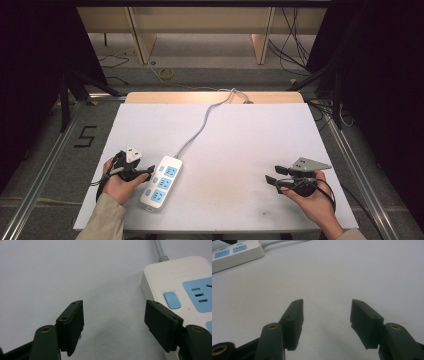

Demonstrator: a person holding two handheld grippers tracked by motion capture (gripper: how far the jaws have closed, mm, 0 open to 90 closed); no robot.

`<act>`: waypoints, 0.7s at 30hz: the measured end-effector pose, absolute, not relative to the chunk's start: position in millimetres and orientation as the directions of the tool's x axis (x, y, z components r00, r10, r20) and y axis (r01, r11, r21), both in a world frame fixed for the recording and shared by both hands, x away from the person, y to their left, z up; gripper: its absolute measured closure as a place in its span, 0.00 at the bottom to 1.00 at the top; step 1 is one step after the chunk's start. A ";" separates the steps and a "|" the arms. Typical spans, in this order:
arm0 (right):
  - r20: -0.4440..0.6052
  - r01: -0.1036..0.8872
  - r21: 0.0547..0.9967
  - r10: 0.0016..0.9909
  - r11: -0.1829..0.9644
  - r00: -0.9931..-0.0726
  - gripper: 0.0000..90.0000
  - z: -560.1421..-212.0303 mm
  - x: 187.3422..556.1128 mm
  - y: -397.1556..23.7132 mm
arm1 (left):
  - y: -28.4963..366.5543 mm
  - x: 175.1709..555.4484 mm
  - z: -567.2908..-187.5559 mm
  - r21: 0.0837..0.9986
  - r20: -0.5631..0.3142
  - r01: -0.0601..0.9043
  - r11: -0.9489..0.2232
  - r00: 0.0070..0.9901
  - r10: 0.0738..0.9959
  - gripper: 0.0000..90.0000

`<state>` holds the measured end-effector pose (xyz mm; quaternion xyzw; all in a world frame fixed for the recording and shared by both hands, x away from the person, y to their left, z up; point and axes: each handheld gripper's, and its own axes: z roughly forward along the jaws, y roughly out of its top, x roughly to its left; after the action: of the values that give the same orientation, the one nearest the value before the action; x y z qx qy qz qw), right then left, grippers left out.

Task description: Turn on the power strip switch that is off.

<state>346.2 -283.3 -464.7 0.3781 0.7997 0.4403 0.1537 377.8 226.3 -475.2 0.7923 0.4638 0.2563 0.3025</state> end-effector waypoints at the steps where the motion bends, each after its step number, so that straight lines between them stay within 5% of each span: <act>1: 0.086 0.470 0.819 0.740 0.328 -0.667 0.50 -464.8 345.9 -283.9 | 226.1 377.7 -474.8 0.718 0.124 0.579 -0.387 0.440 0.889 0.35; 21: 0.093 0.479 0.812 0.735 0.334 -0.671 0.50 -465.9 345.0 -282.9 | 222.0 377.8 -450.7 0.722 0.108 0.583 -0.374 0.439 0.892 0.38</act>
<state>345.0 -282.9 -465.9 0.3777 0.8033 0.4363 0.1470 377.8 222.0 -450.7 0.7900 0.4667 0.2507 0.3086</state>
